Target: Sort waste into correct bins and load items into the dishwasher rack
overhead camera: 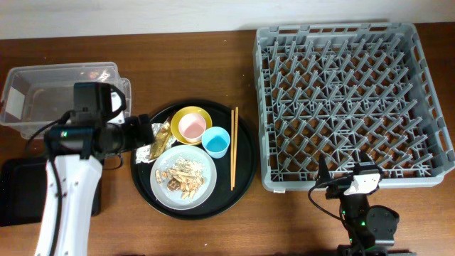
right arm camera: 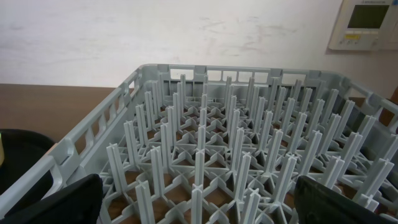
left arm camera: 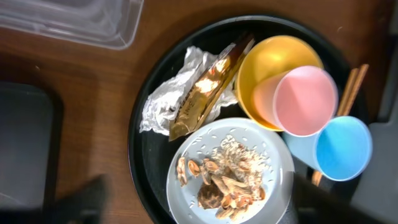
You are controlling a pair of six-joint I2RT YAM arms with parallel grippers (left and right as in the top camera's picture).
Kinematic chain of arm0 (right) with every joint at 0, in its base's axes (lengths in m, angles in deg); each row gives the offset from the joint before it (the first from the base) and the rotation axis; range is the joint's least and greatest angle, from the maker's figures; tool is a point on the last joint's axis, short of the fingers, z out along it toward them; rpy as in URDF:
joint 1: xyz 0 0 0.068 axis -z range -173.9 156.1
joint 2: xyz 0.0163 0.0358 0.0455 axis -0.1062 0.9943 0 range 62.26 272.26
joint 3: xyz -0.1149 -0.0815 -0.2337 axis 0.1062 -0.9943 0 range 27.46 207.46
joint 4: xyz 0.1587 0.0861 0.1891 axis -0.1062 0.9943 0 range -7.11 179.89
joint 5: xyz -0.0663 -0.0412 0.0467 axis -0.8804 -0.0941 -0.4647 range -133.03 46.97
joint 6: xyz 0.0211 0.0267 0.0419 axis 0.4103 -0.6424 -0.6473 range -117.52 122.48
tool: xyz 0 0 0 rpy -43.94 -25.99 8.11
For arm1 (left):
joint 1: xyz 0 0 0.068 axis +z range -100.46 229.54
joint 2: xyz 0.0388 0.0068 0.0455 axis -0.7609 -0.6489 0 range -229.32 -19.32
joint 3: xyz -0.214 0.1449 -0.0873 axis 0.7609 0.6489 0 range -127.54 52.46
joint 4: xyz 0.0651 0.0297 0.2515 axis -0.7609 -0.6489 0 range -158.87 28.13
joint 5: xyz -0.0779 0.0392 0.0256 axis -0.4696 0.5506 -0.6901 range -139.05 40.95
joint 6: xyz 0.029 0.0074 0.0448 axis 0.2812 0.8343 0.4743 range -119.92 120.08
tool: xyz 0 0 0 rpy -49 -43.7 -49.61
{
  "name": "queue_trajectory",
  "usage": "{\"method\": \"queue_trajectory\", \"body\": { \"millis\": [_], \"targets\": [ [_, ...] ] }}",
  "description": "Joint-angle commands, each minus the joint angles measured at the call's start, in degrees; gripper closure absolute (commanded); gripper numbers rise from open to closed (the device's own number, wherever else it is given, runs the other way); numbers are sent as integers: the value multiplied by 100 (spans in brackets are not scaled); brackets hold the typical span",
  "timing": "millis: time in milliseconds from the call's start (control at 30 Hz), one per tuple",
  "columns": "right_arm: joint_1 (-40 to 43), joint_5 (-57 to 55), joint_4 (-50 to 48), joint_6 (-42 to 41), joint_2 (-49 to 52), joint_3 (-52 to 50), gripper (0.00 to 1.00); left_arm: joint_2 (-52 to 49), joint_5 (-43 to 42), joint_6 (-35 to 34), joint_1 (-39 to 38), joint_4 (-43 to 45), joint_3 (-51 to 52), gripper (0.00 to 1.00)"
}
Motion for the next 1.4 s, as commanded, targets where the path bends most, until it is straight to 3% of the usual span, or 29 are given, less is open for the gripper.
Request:
{"method": "queue_trajectory", "body": {
  "millis": [0, 33, 200, 267, 600, 1067, 1133, 1233, 1333, 1367],
  "targets": [
    [33, 9, 9, -24, -42, -42, 2, -551, -223, -55, 17, -22, -118, 30],
    [33, 9, 11, -24, -42, -42, 2, -743, -219, 59, 17, -7, -118, 36],
    [33, 9, 11, -24, -42, -42, 2, -1602, -214, 96, -122, 304, -118, 38],
    [33, 9, 9, -24, -42, -42, 2, -1965, -221, 168, -133, 428, -118, 48],
    [33, 9, 9, -24, -42, -42, 2, -2852, -166, 487, -256, 885, -101, 48],
    [33, 9, 9, -24, -42, -42, 2, -3211, -22, 487, -450, 1314, -20, 48],
    [33, 9, 11, -24, -42, -42, 2, -3211, -22, 485, -485, 1283, 28, 58],
    [33, 9, 9, -24, -42, -42, 2, -3211, -22, 483, -485, 1266, 35, 59],
    [33, 9, 9, -24, -42, -42, 2, -3211, -15, 483, -481, 1268, 33, 65],
    [33, 9, 11, -24, -42, -42, 2, -3211, 72, 481, -470, 1266, 33, 71]
  ]
}}
